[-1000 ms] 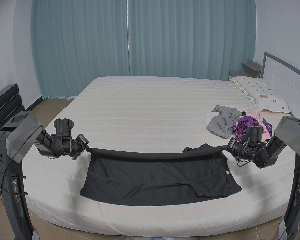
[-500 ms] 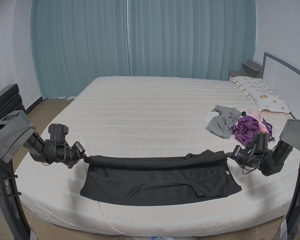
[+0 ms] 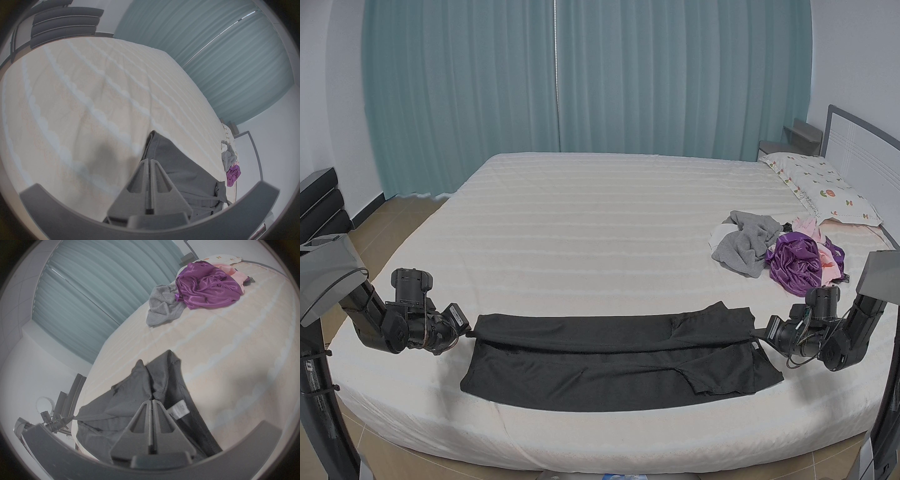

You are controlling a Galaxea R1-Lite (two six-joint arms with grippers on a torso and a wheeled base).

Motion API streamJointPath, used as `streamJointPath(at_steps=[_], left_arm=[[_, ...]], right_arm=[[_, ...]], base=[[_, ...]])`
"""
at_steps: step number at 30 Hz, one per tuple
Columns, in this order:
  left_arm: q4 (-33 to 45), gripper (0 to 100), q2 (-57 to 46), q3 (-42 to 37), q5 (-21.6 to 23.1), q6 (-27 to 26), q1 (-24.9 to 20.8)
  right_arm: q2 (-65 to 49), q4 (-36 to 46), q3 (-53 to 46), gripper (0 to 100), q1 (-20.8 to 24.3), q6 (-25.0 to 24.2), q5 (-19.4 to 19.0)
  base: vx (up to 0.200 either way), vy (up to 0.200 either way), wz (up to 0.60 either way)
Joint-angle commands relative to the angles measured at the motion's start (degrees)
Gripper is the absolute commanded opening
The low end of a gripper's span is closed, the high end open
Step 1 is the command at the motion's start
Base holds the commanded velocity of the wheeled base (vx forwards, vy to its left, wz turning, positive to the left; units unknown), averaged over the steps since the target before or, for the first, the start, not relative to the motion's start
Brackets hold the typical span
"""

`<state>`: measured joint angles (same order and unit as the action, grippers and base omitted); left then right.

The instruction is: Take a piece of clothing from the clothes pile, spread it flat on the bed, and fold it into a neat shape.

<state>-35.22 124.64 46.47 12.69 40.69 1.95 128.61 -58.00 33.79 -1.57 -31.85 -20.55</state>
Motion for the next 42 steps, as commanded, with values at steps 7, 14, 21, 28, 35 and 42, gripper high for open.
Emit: streamJointPath(at_steps=[7,14,21,28,35,42], left_arm=[[-0.7,0,1.2,-2.9,0.1,0.1,0.0],[-0.7,100,1.6,-3.1,0.1,0.1,-0.1],[-0.7,100,0.2,-3.0,0.1,0.6,-0.1],[-0.4,100,0.4,3.1,0.1,1.5,-0.1],[-0.1,100,7.6,12.4,0.0,4.9,-1.2],[1.4,100,10.2,17.2,0.1,5.6,-1.2]], right_arm=[[2.5,-2.4,-2.5,0,-0.1,1.5,0.1],[5.0,-4.2,-2.2,0,-0.1,1.5,0.3],[2.0,-5.4,-0.4,100,-0.4,0.1,-0.3],[3.8,-5.2,5.6,100,-0.4,-9.0,-0.2],[7.2,-4.9,9.8,100,-0.6,-16.8,-0.3],[8.7,-4.8,11.6,100,-0.7,-18.6,-1.1]], base=[[0.000,0.000,0.00],[0.000,0.000,0.00],[0.000,0.000,0.00],[0.000,0.000,0.00],[0.000,0.000,0.00],[0.000,0.000,0.00]])
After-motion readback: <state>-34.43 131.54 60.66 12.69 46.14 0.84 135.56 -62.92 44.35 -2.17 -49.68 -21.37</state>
